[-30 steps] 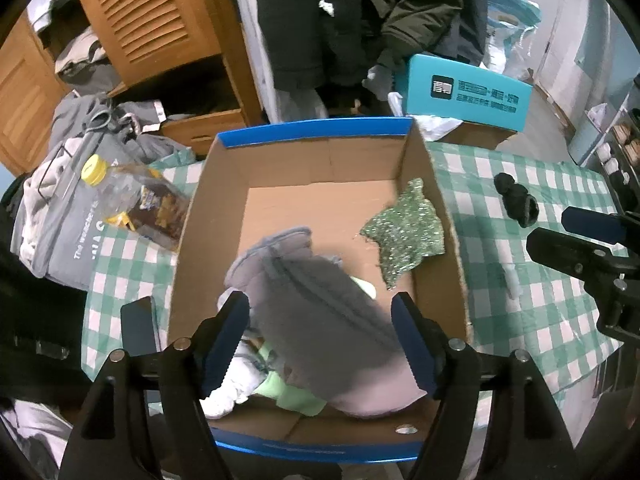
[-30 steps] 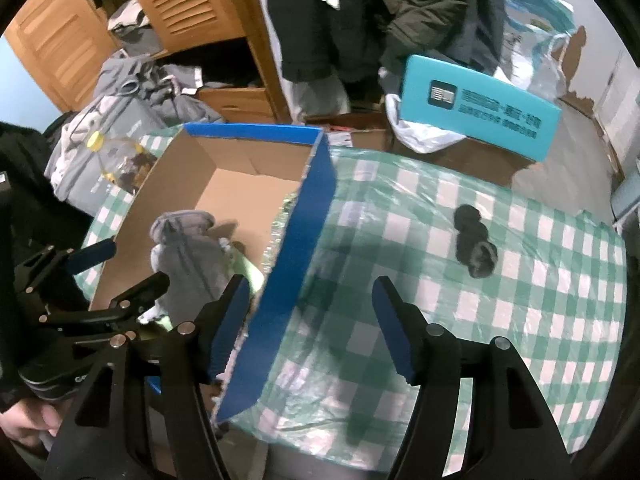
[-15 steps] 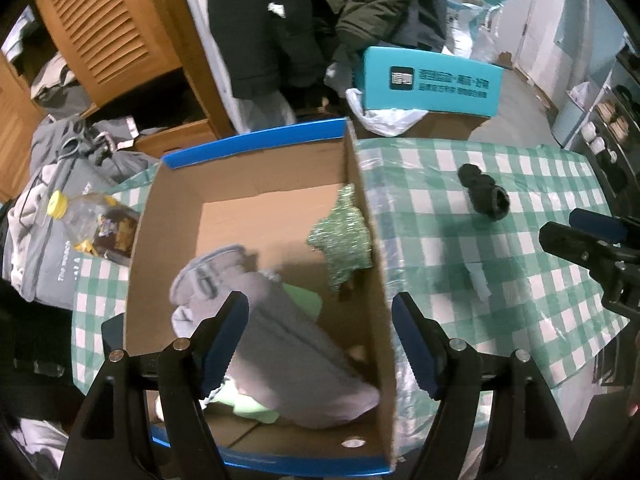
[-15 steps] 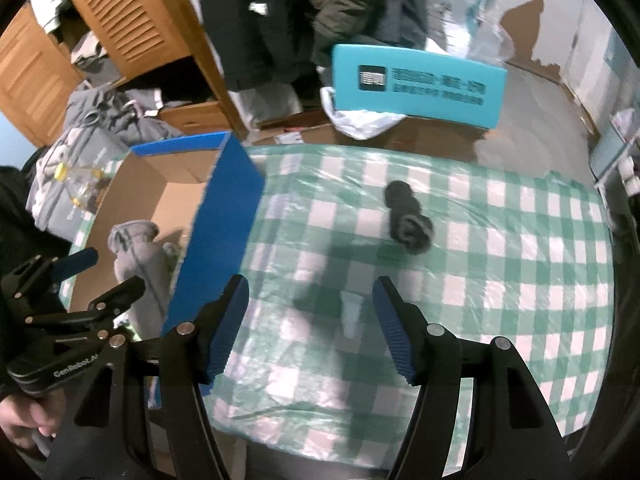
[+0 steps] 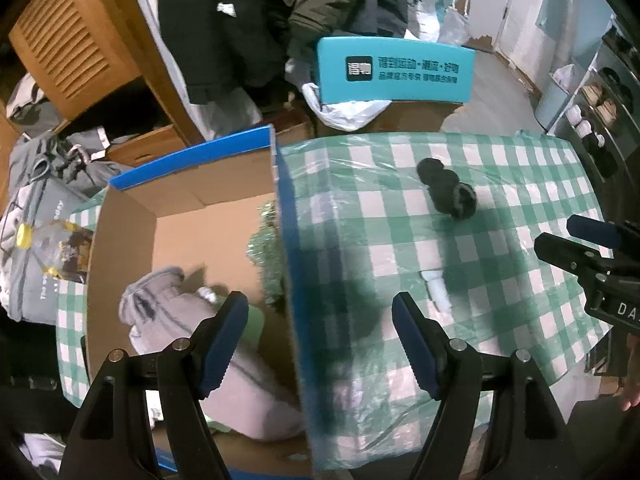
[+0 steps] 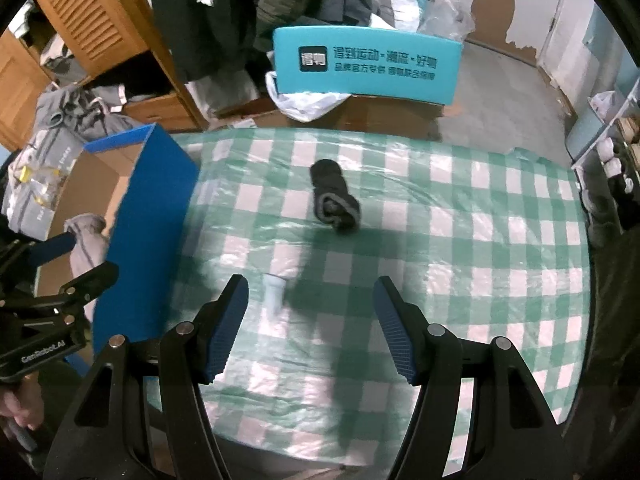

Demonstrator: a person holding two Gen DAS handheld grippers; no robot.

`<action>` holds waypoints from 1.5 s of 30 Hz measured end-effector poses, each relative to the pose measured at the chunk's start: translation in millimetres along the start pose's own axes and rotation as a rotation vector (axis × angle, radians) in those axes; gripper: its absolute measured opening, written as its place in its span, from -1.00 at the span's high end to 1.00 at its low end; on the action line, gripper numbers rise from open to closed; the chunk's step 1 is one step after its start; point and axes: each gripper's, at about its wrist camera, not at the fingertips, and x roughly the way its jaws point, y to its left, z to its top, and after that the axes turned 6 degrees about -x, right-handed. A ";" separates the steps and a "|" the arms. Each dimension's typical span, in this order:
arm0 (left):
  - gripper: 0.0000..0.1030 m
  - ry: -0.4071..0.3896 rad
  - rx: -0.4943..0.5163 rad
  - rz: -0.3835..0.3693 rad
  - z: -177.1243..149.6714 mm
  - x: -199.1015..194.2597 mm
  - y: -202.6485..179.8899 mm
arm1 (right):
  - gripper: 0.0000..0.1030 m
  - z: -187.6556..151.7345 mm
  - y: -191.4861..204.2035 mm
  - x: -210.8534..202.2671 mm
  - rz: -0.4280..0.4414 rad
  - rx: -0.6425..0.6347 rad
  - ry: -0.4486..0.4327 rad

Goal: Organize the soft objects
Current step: 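Withdraw both tools from the box toward the black sock on the table, then move the right tool over the black sock on the table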

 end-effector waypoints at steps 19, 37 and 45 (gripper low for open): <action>-0.49 0.071 0.033 -0.003 44.3 55.5 -47.3 | -0.28 42.2 -37.0 60.1 0.008 0.049 0.052; -0.49 0.131 0.017 -0.013 57.4 100.9 -61.9 | -0.28 66.3 -42.4 132.2 0.012 0.035 0.119; -0.49 0.158 0.027 -0.013 53.3 114.9 -66.3 | -0.27 63.8 -41.9 149.1 0.013 0.018 0.136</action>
